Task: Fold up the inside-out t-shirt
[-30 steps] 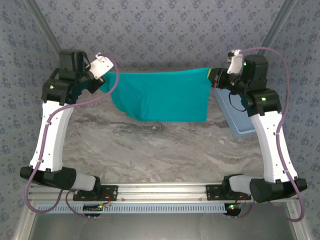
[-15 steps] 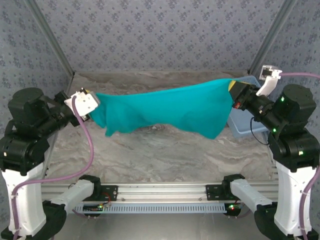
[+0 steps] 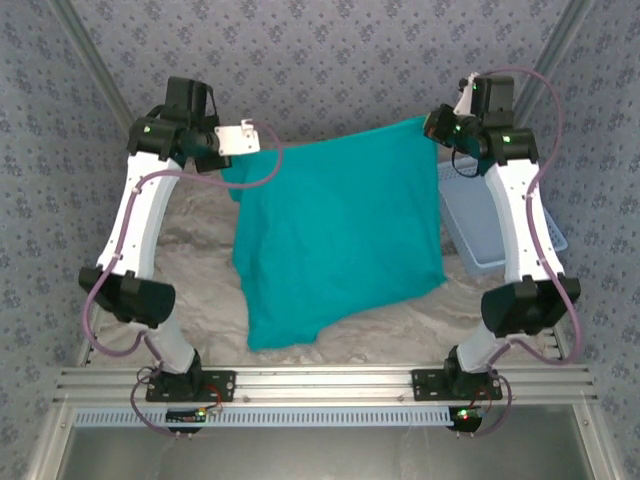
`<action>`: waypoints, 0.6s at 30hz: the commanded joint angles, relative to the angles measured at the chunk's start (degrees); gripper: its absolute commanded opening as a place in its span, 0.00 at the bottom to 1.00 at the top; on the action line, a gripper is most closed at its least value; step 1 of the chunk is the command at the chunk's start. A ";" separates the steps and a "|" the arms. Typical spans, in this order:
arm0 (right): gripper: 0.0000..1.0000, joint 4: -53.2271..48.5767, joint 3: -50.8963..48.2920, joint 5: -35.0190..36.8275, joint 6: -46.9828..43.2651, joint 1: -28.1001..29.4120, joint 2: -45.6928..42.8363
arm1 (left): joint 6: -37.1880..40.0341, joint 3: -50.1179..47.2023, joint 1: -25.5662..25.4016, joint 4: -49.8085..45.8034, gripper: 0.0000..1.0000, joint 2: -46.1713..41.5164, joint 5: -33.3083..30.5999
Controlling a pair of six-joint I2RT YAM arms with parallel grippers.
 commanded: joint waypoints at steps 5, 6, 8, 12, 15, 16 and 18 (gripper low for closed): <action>0.00 4.40 9.56 0.25 -1.37 -0.39 -1.47 | 13.12 9.62 -3.01 12.46 0.00 -1.73 -22.91; 0.00 4.59 9.06 0.20 -1.52 -0.28 -2.61 | 14.75 9.10 -3.90 12.73 0.00 -2.69 -24.28; 0.00 4.96 7.01 0.54 -2.12 0.58 -5.40 | 16.95 6.55 -5.61 13.05 0.00 -5.53 -25.56; 0.00 4.47 0.20 1.41 -3.67 4.77 -13.42 | 19.43 -4.72 -9.74 16.83 0.00 -15.18 -26.44; 0.00 1.59 -2.68 5.48 -5.68 10.30 -20.12 | 20.99 -10.72 -13.07 15.16 0.00 -22.77 -23.43; 0.00 0.72 -3.32 6.77 -5.94 12.05 -22.10 | 21.54 -12.66 -14.05 15.01 0.00 -24.97 -23.01; 0.00 -0.60 -4.88 8.08 -4.79 15.14 -26.48 | 22.78 -15.47 -17.00 14.17 0.00 -28.93 -23.51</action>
